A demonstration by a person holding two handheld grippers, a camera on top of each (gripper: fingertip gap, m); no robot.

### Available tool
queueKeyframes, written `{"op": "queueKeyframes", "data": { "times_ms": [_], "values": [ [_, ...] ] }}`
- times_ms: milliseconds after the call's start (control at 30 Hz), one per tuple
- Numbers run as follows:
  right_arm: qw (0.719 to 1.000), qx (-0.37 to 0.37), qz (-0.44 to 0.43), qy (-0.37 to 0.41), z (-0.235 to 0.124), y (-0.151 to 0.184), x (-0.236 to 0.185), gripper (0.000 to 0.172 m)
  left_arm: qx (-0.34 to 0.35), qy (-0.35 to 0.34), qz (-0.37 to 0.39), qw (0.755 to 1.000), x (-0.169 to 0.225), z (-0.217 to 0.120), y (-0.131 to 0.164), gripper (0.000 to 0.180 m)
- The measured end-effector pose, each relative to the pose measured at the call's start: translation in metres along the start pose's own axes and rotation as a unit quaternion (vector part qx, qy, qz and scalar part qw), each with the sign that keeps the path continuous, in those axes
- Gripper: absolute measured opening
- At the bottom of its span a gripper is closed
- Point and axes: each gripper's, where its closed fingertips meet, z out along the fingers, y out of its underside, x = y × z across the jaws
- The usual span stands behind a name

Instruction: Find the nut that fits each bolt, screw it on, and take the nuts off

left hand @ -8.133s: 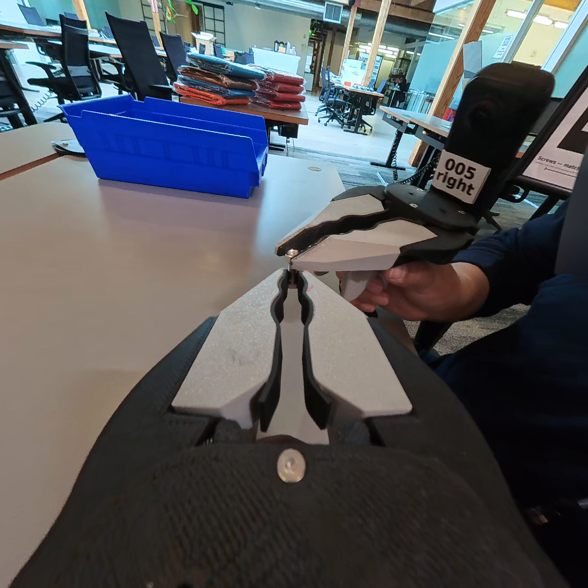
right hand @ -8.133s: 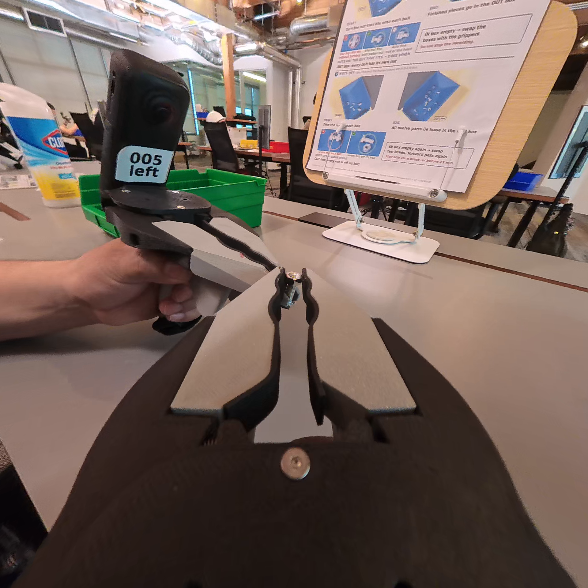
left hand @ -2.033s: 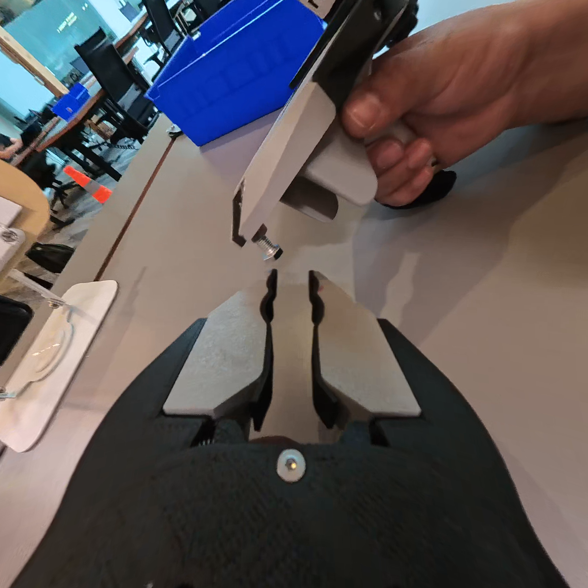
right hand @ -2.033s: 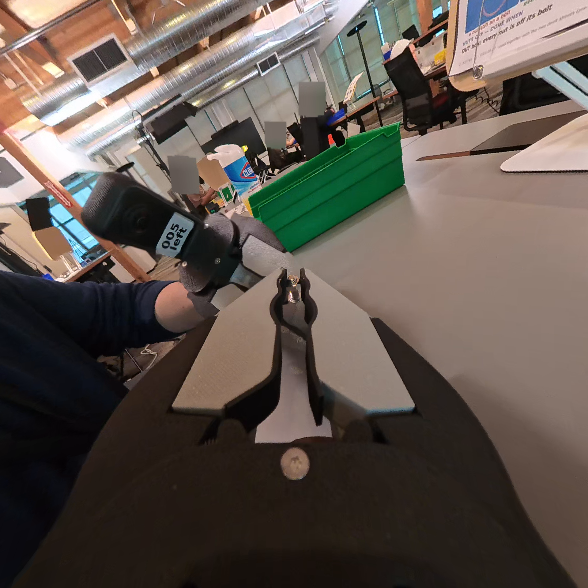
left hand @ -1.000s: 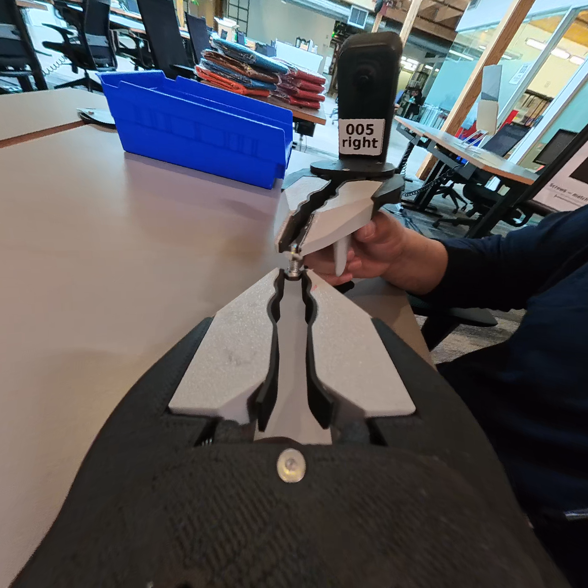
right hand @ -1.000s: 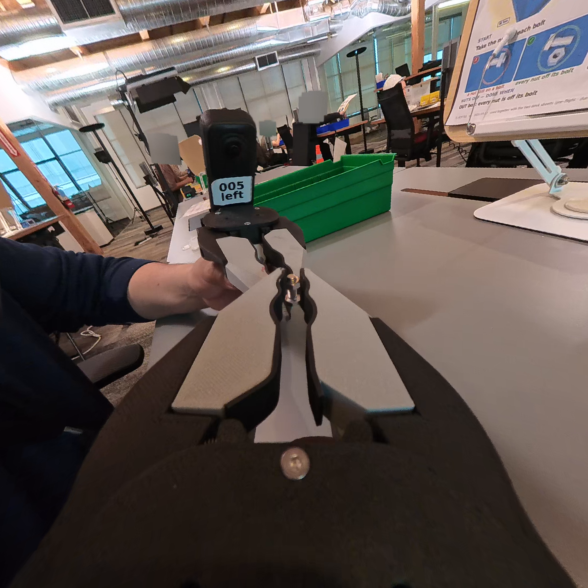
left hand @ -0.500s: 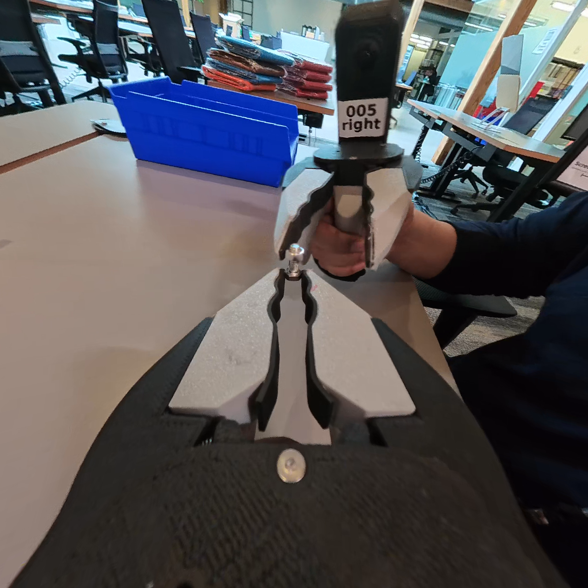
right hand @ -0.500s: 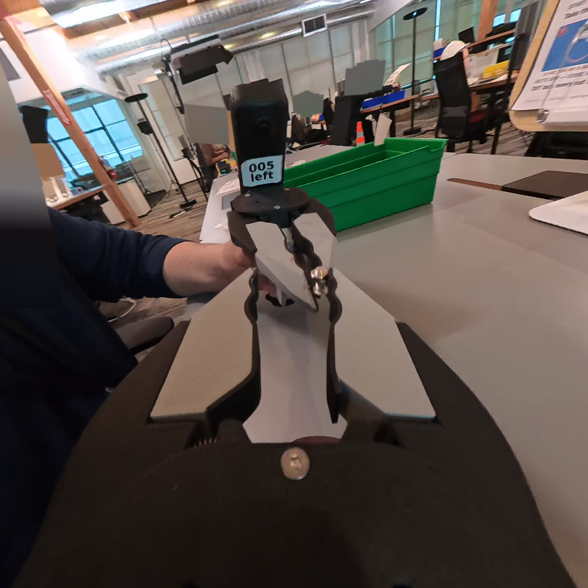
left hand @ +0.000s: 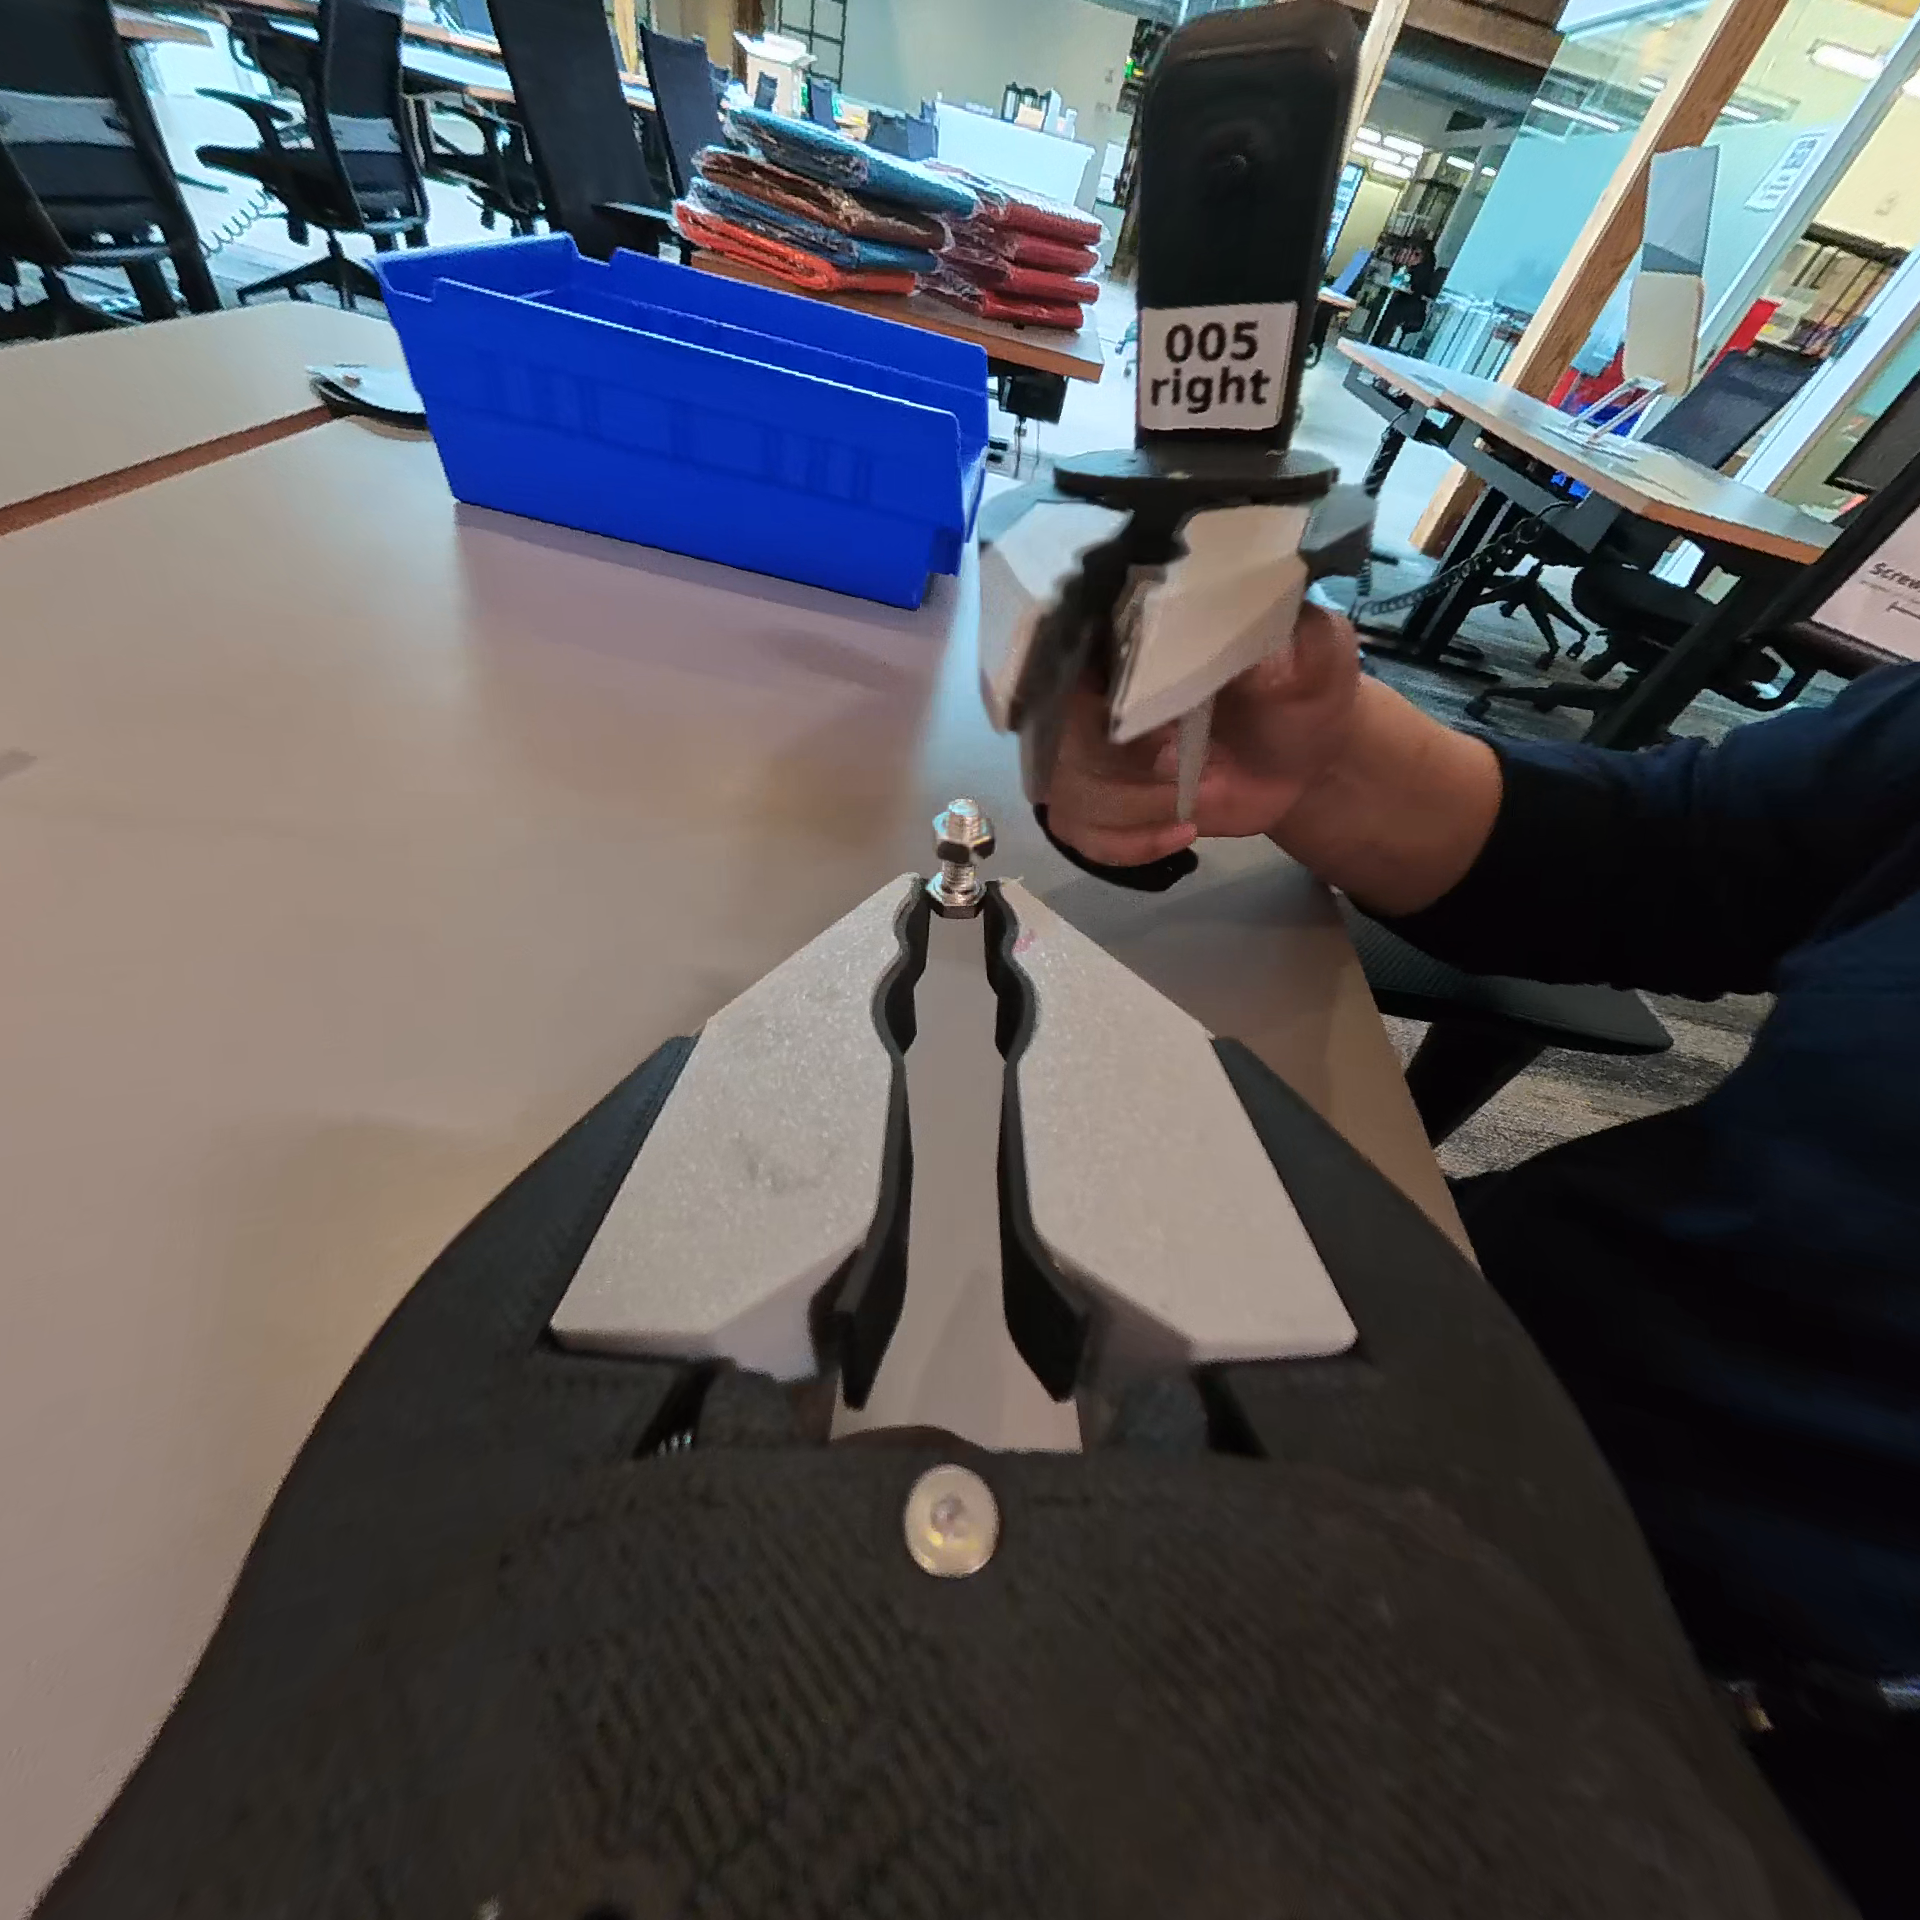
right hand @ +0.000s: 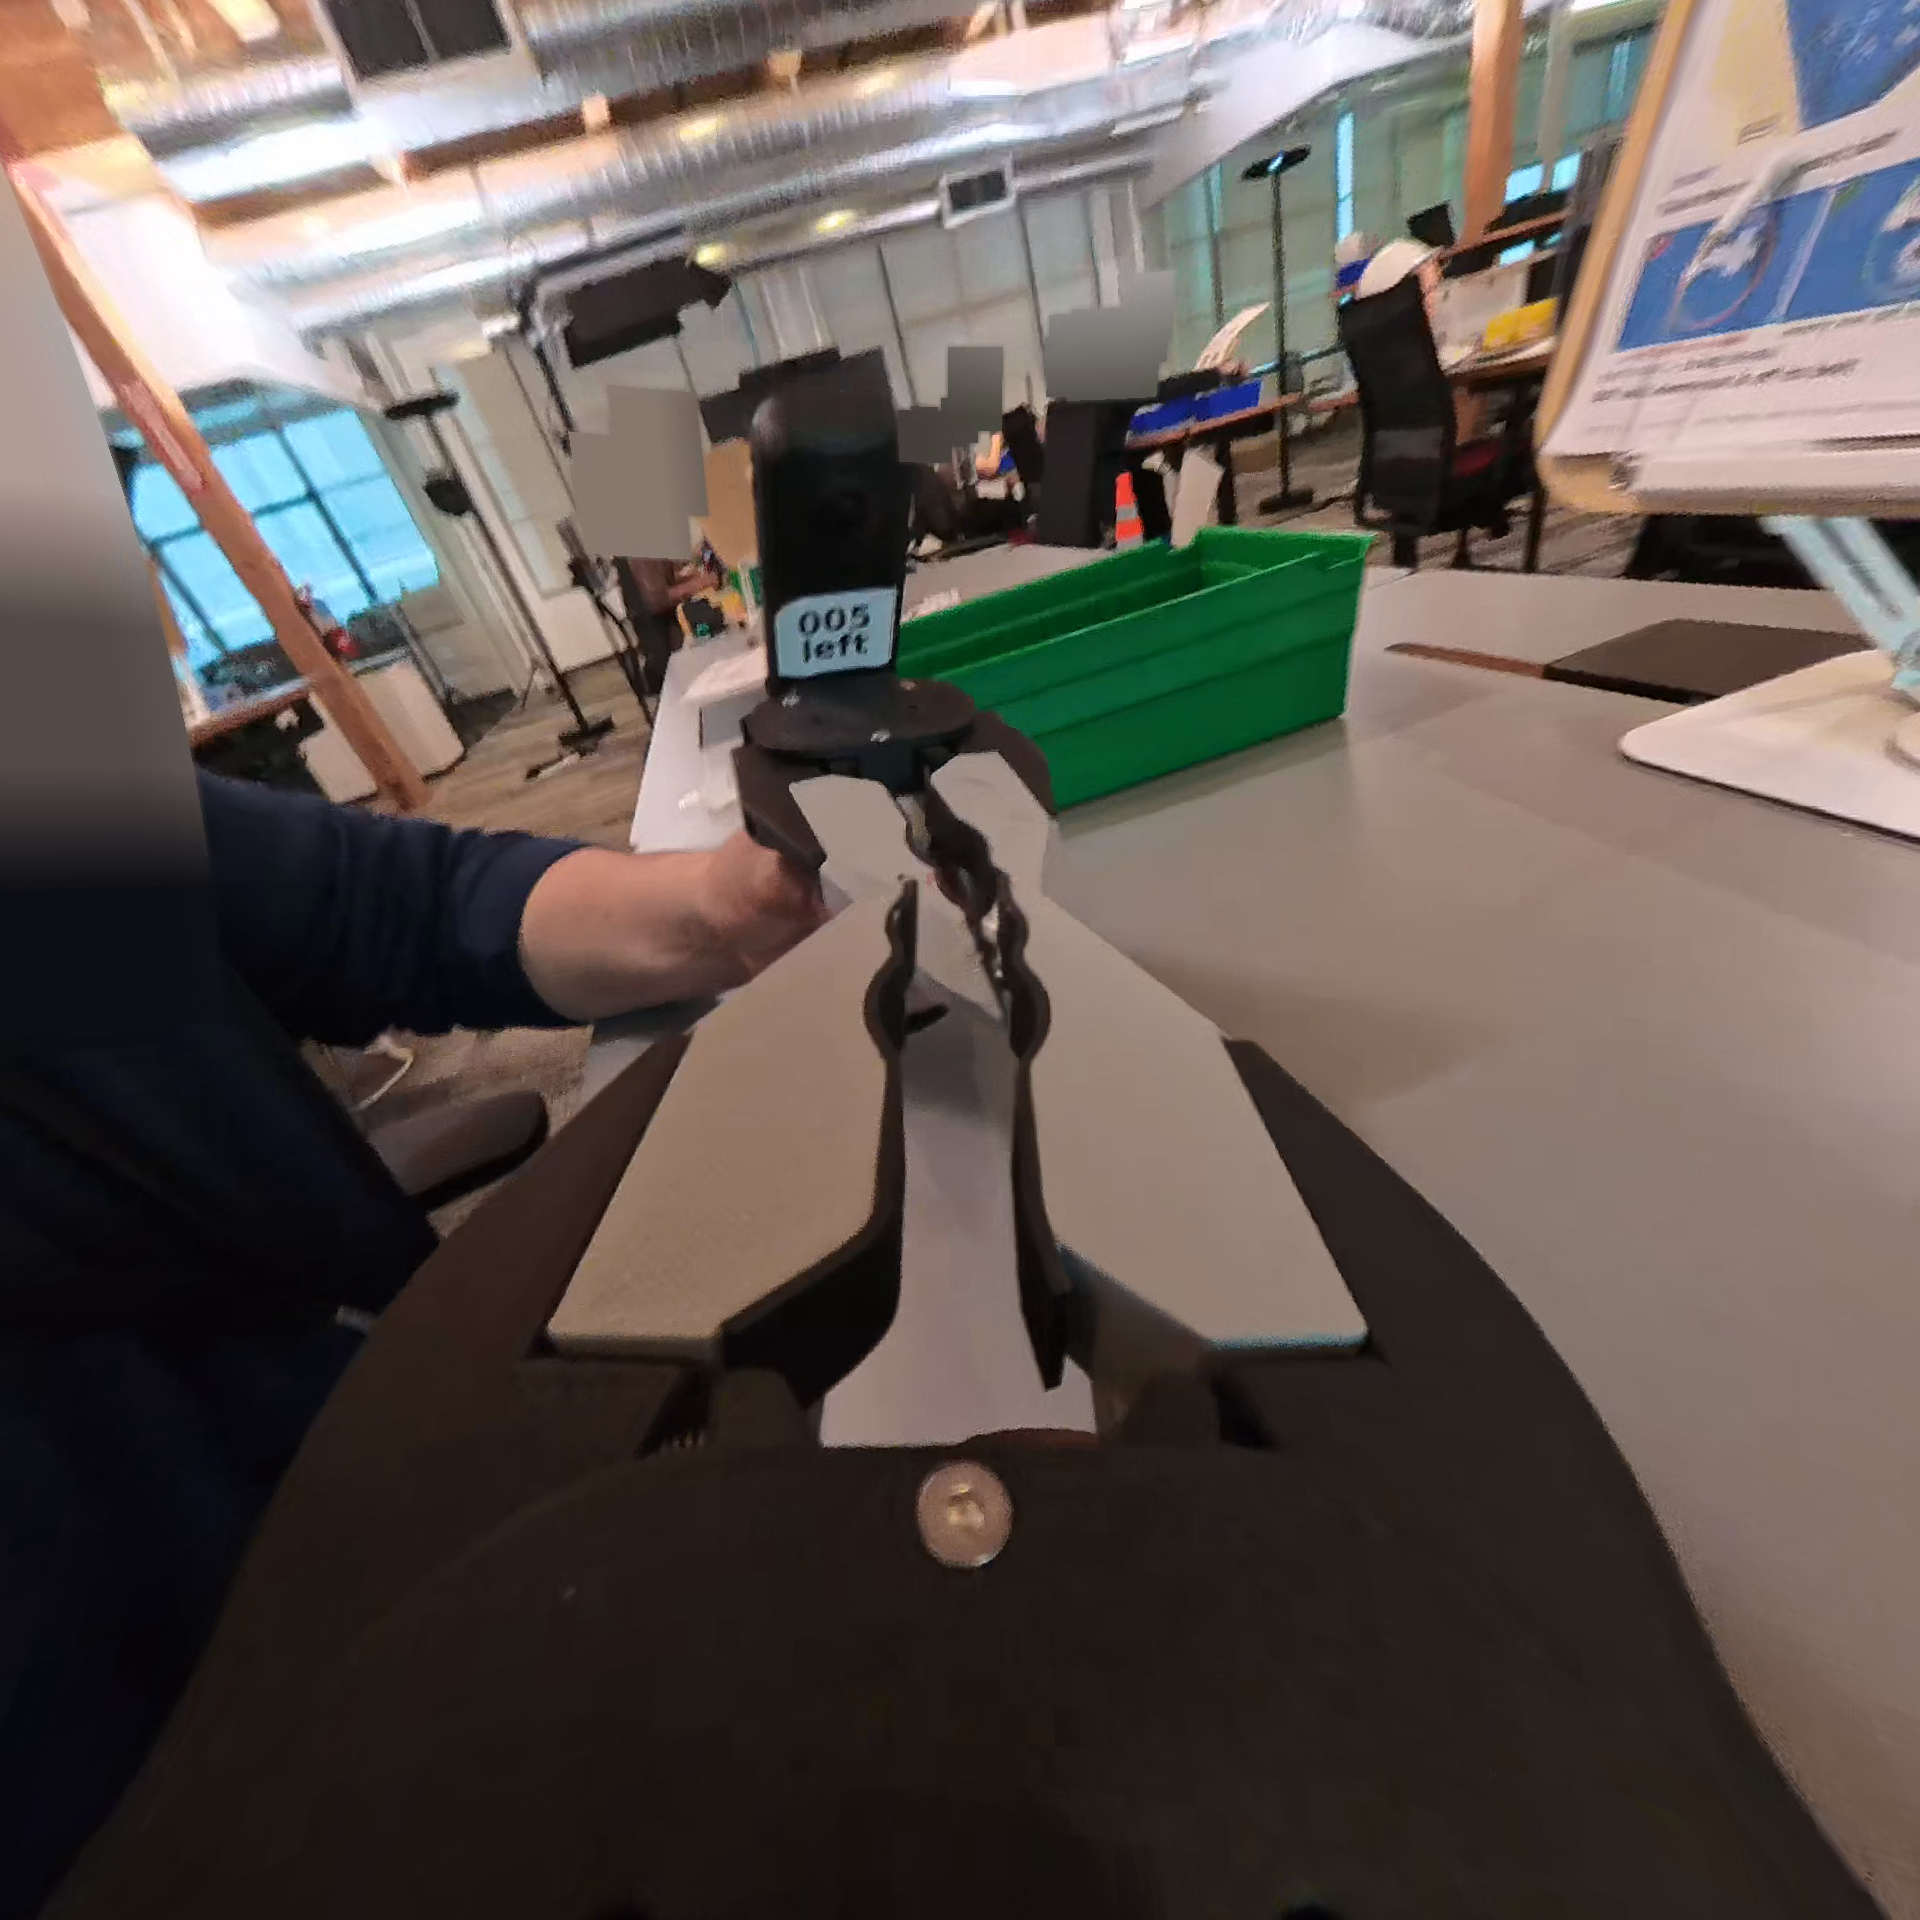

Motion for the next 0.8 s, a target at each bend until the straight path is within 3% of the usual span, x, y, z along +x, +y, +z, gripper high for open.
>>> {"op": "queueKeyframes", "data": {
  "times_ms": [67,167,267,400,500,567,667,733,800],
  "values": [
    [1.0,-0.005,-0.001,0.026,0.002,0.0,0.01,0.022,0.001,0.005,-0.004,1.0,0.001,0.0,0.0,0.008],
    [0.998,-0.046,-0.022,0.031,0.013,0.011,0.011,0.024,0.0,0.005,0.002,1.0,0.004,0.001,-0.001,0.008],
    [0.997,-0.058,-0.04,0.025,0.019,0.017,0.009,0.008,0.0,0.005,0.001,1.0,0.004,0.001,-0.001,0.008],
    [0.997,-0.055,-0.034,0.04,0.017,0.019,0.013,0.007,0.001,0.009,-0.022,1.0,0.003,0.004,0.001,0.009],
    [0.998,0.004,-0.002,0.058,0.003,0.004,0.018,0.008,-0.007,0.001,-0.037,0.999,-0.001,0.008,0.006,0.038],
    [0.994,0.052,-0.007,0.1,-0.03,-0.023,0.026,0.007,-0.017,-0.017,-0.029,0.999,-0.007,0.009,0.01,0.04],
    [0.952,0.084,-0.089,0.28,-0.14,-0.093,0.065,0.007,-0.048,-0.038,-0.016,0.998,-0.012,0.012,0.021,0.042],
    [0.914,0.04,-0.089,0.394,-0.223,-0.119,0.102,0.007,-0.055,-0.033,-0.02,0.998,-0.009,0.014,0.024,0.041],
    [0.864,-0.066,-0.056,0.496,-0.3,-0.107,0.151,0.007,-0.062,-0.028,-0.021,0.997,-0.006,0.017,0.027,0.04]
  ]
}}
